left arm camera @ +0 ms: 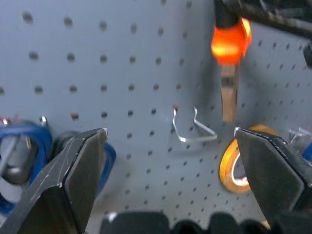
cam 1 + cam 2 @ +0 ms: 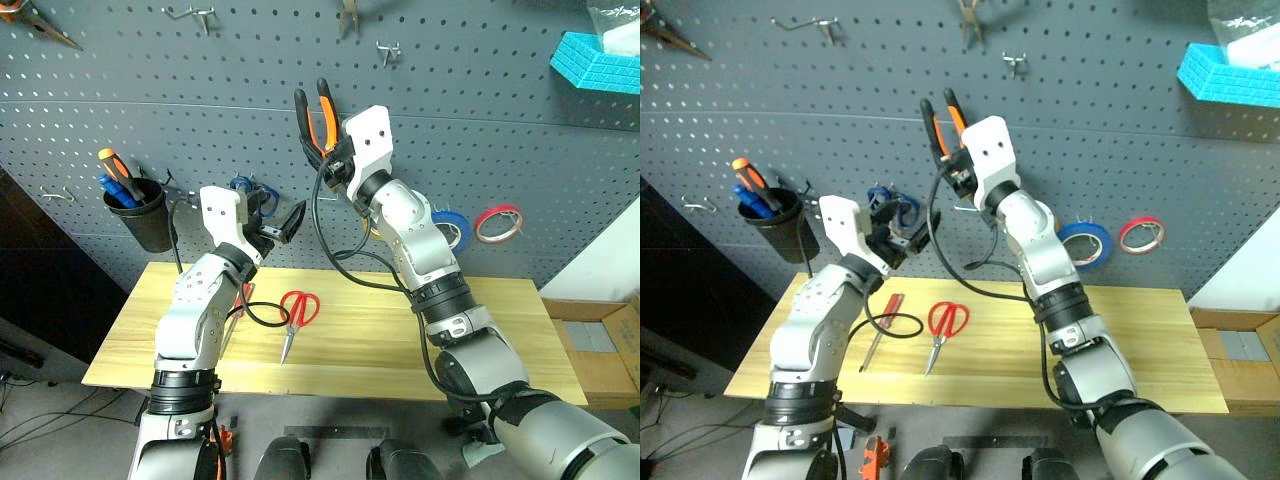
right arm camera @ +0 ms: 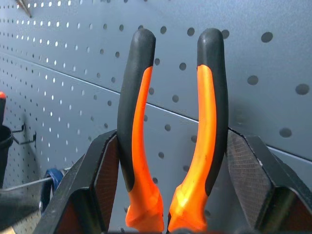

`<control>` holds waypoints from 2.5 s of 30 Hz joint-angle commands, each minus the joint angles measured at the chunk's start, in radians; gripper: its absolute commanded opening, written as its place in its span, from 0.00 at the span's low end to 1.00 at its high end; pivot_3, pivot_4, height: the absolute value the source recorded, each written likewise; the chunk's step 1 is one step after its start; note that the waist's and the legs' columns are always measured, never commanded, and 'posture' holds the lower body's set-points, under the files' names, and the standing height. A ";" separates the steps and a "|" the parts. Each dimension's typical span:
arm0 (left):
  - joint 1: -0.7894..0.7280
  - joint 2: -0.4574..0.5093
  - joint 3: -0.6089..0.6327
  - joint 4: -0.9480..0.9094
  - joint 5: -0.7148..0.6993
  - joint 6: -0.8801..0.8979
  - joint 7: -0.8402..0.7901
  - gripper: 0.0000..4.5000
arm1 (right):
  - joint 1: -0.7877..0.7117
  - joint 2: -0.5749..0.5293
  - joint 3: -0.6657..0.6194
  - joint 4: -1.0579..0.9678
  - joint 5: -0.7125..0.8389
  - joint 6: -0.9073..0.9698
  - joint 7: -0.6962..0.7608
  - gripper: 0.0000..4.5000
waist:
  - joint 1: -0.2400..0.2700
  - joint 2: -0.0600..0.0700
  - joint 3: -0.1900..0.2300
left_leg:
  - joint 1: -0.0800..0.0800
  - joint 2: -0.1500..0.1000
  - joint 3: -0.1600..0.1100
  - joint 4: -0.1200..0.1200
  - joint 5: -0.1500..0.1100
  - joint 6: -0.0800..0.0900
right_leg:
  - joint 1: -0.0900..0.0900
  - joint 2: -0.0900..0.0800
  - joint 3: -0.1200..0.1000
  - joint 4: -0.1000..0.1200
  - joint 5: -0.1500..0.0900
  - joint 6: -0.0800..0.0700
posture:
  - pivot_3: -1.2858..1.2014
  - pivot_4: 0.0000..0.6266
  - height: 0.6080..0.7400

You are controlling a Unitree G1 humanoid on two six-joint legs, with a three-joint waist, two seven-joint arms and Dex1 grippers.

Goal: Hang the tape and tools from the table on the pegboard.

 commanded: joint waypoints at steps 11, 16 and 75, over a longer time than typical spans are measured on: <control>0.043 -0.003 -0.047 -0.068 0.005 0.060 -0.009 1.00 | -0.074 0.015 -0.030 0.109 -0.019 -0.156 -0.040 0.61 | 0.020 0.002 0.044 | -0.002 0.000 -0.004 0.000 0.000 0.000 | 0.000 -0.001 -0.005 0.000 -0.001 -0.001 | 0.63 0.29 1.00; 0.027 0.006 -0.043 -0.063 0.000 0.067 -0.019 1.00 | -0.101 -0.017 -0.048 0.202 -0.039 -0.228 -0.067 0.61 | 0.026 0.003 0.053 | -0.002 -0.001 -0.007 0.000 0.001 -0.001 | 0.001 -0.002 -0.008 0.000 -0.001 -0.002 | 0.63 0.31 1.00; -0.006 -0.044 -0.034 -0.062 -0.003 0.026 -0.045 1.00 | 0.175 -0.088 -0.001 -0.010 -0.133 -0.129 -0.087 0.99 | 0.058 0.004 0.092 | -0.010 -0.002 -0.020 -0.002 0.018 0.001 | 0.001 -0.006 -0.025 -0.003 0.008 -0.008 | 0.63 0.28 1.00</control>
